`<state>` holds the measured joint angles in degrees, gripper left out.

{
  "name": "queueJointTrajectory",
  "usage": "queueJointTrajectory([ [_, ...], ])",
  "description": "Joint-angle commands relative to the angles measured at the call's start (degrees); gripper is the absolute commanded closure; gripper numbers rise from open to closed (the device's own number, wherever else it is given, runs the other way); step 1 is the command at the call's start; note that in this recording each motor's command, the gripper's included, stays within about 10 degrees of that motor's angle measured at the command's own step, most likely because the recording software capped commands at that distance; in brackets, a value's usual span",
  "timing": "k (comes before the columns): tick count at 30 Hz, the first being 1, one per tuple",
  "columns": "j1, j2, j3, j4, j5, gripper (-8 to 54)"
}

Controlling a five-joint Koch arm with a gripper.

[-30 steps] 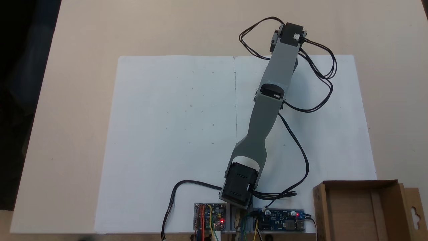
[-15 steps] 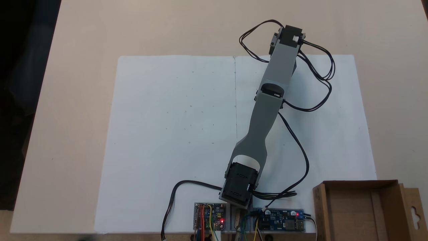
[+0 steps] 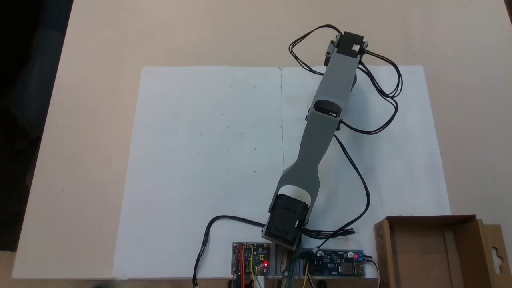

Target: Grasp a green dice and put it in the bin.

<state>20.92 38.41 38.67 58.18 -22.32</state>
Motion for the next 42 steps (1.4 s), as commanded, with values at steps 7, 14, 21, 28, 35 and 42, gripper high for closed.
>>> queueJointTrajectory([
  [7,1.05,0.7,-2.46,-3.69,-6.5,17.0],
  [14,1.41,0.53,-2.37,-4.92,-6.5,33.4],
  [21,1.85,1.14,-2.46,-6.59,-6.33,33.4],
  [28,5.27,11.51,-2.37,-3.6,1.32,33.4],
  [35,9.93,24.43,1.23,-0.18,11.07,33.4],
  [42,19.16,35.86,8.53,0.18,15.73,33.4],
])
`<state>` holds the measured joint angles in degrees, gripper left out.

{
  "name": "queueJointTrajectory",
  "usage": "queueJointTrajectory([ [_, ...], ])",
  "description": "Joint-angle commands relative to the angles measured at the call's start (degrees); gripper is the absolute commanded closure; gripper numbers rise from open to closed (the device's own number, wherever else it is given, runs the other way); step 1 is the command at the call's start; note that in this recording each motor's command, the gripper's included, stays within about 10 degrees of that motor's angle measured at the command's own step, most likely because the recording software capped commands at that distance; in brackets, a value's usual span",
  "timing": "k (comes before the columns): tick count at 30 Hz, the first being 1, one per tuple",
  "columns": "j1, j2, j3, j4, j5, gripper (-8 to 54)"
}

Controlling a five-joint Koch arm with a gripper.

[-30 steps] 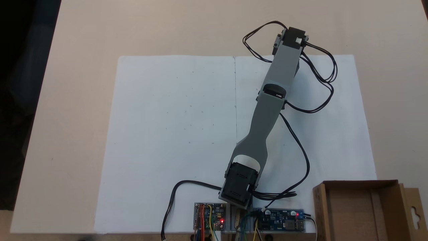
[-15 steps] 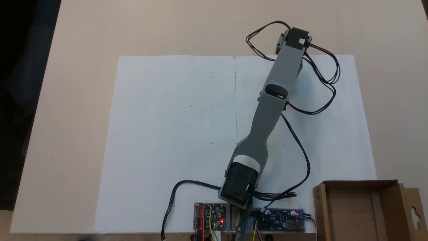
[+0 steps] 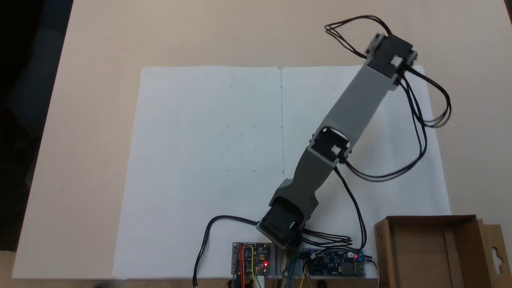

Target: Grasp a green dice and put it in the bin.

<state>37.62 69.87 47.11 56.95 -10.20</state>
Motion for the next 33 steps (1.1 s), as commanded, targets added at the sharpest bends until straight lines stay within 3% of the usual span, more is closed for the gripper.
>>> queueJointTrajectory([
  [1,4.22,5.71,1.49,1.41,3.78,33.4],
  [12,24.26,11.78,8.61,3.43,10.63,33.4],
  [33,52.65,9.23,8.61,7.03,6.94,33.4],
])
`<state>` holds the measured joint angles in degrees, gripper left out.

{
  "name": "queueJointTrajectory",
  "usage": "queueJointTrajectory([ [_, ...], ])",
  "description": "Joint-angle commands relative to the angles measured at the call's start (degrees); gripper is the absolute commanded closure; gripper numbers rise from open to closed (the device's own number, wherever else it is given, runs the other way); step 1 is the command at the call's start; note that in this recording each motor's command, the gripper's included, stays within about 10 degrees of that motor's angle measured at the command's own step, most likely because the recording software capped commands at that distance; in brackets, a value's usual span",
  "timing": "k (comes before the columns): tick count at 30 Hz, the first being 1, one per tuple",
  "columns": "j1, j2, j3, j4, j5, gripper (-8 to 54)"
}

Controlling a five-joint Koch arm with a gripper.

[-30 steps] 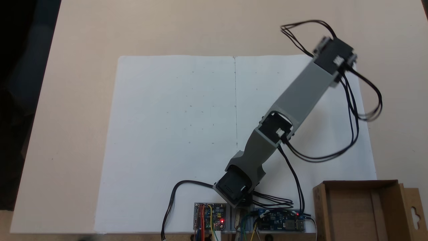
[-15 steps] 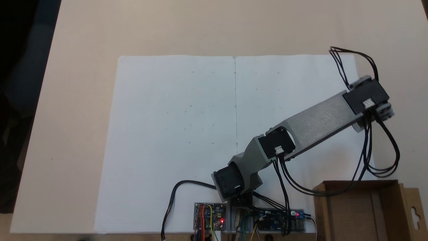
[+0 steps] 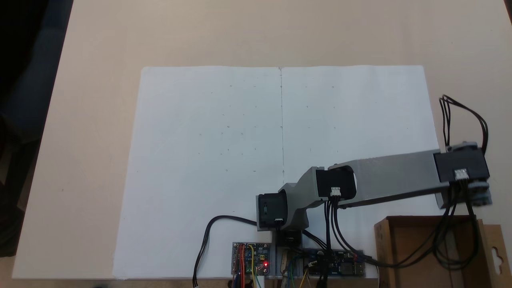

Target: Grasp a green dice and put it in the bin.

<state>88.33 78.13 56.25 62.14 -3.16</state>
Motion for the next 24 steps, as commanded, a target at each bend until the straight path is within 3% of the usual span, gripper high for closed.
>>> queueJointTrajectory([
  [1,3.16,0.7,-0.53,1.76,-0.97,33.4],
  [24,18.72,-8.0,3.78,-5.1,-16.7,33.4],
])
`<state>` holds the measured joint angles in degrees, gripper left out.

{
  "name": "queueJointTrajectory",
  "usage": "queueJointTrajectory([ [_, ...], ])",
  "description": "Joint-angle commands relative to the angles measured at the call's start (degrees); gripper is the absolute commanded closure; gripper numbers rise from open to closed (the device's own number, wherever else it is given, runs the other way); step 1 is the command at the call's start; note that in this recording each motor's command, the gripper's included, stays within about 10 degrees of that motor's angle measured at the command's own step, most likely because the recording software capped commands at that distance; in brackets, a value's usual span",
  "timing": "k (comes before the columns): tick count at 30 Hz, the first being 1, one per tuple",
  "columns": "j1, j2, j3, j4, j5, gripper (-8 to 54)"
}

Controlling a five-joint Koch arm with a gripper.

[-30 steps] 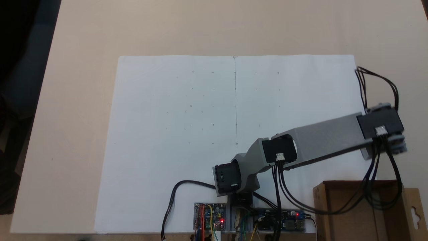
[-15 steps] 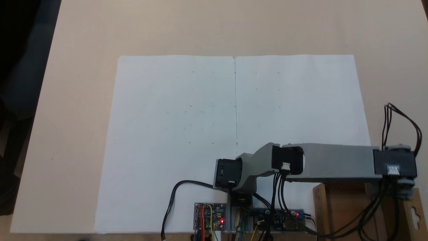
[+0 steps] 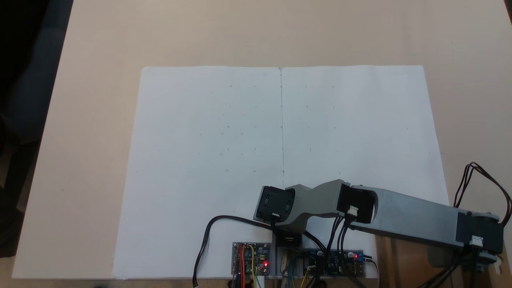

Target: Grasp a green dice and put it in the bin.

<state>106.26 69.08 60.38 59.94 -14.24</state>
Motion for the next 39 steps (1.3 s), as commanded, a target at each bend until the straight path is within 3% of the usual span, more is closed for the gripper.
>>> queueJointTrajectory([
  [1,0.7,1.05,0.62,-3.16,-5.8,33.4],
  [10,0.7,1.32,6.42,-9.23,-5.89,33.4],
  [11,0.62,1.14,6.42,-9.4,-5.98,26.4],
  [12,0.62,0.97,6.59,-9.4,-5.98,15.6],
  [16,0.62,0.88,6.68,-9.58,-5.98,2.5],
  [26,-2.99,2.81,6.33,-21.97,-4.83,2.4],
  [39,-35.6,24.61,6.24,-27.07,10.99,3.2],
])
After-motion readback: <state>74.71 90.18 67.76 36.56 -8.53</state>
